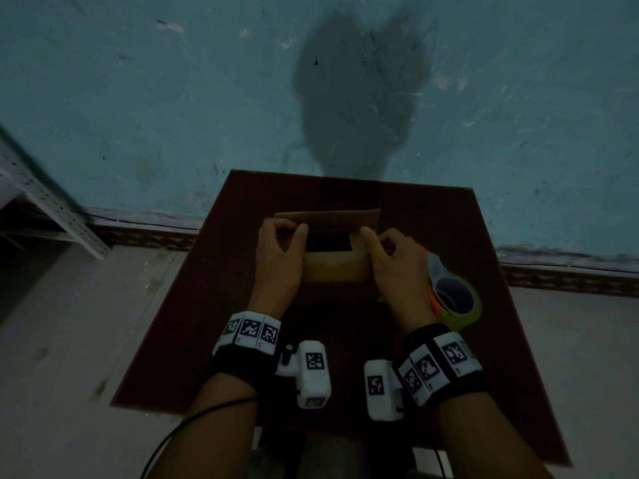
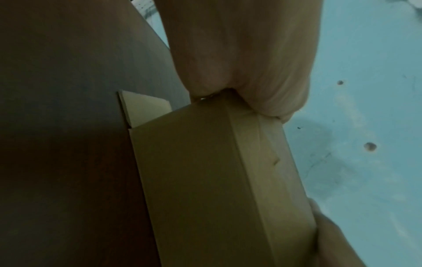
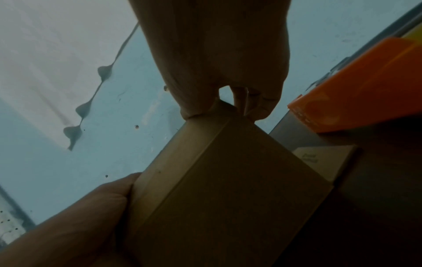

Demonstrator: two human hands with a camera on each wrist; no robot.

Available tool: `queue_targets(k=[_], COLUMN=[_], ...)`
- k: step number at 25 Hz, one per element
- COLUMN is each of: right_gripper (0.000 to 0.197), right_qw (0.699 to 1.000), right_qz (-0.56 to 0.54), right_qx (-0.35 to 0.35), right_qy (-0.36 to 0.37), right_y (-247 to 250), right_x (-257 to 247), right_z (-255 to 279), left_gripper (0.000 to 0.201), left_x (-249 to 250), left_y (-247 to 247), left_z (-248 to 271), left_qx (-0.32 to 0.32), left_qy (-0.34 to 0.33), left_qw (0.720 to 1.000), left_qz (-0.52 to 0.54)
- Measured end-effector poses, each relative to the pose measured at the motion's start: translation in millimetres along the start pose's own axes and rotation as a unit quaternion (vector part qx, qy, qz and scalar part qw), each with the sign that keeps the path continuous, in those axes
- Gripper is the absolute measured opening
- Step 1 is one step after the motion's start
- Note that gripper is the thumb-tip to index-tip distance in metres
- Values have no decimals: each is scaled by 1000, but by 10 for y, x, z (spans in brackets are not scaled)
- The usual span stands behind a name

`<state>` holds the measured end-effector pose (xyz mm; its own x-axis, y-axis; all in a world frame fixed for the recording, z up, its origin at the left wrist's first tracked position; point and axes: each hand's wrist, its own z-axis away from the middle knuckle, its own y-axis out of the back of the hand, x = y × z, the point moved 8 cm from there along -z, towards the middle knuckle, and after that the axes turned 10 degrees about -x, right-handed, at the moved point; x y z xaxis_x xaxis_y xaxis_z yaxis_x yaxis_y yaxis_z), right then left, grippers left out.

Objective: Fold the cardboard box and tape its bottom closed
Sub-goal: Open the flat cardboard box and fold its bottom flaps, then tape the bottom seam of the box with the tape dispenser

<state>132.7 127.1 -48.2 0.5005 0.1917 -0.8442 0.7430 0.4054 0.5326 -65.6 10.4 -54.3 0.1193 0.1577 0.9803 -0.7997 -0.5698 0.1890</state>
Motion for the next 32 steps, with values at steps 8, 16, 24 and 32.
queue_targets(k=[8,16,24,32], right_gripper=[65,68,42,69], right_qw=[999,999,987,911], right_qz=[13,34,49,262], right_qx=[-30,-28,62,-93], right_qy=[-26,-18,-138,-305], right_y=[23,-19,562,603], right_x=[54,77,384,904], right_z=[18,20,39,130], left_gripper=[40,13,32,31], left_x=[-61,-227,-292,-261], left_y=[-12,40,71,67], left_z=[-29,-78,-93,-82], left_qx=[3,41,22,21], left_qy=[-39,-7,27,19], left_qw=[999,998,998,998], left_qz=[-19,-52,-43,-49])
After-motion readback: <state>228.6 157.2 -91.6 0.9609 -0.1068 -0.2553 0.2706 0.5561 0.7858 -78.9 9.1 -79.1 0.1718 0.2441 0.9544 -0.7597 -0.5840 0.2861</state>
